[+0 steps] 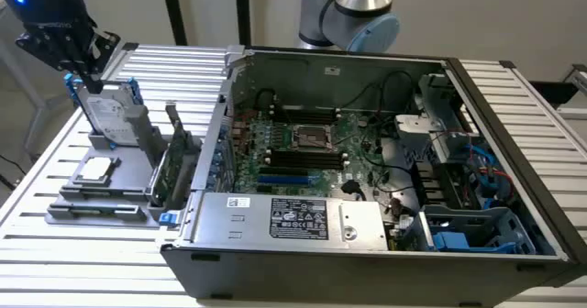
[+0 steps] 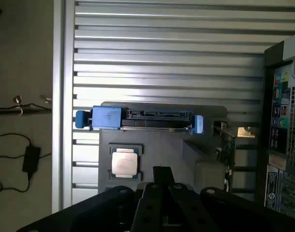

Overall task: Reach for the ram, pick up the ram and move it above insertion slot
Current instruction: 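Reach for the ram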

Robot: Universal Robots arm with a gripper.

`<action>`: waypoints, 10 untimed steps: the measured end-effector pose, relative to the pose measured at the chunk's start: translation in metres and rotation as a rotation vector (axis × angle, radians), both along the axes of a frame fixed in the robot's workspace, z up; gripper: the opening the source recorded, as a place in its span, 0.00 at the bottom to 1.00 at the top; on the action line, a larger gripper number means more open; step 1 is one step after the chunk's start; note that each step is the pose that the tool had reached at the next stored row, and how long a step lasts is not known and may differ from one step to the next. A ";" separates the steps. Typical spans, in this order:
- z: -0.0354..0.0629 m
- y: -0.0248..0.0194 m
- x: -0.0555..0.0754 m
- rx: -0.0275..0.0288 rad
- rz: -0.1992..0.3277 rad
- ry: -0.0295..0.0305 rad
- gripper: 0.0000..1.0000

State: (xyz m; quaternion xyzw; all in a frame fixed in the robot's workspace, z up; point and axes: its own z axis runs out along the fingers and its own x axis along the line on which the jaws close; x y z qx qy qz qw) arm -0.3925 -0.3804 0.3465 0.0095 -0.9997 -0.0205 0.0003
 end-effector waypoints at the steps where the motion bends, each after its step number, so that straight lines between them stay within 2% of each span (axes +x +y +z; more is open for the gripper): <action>1: 0.0000 0.0000 0.000 0.0001 0.000 0.0000 0.11; 10: 0.0000 0.0000 0.000 0.0009 0.000 0.0000 0.11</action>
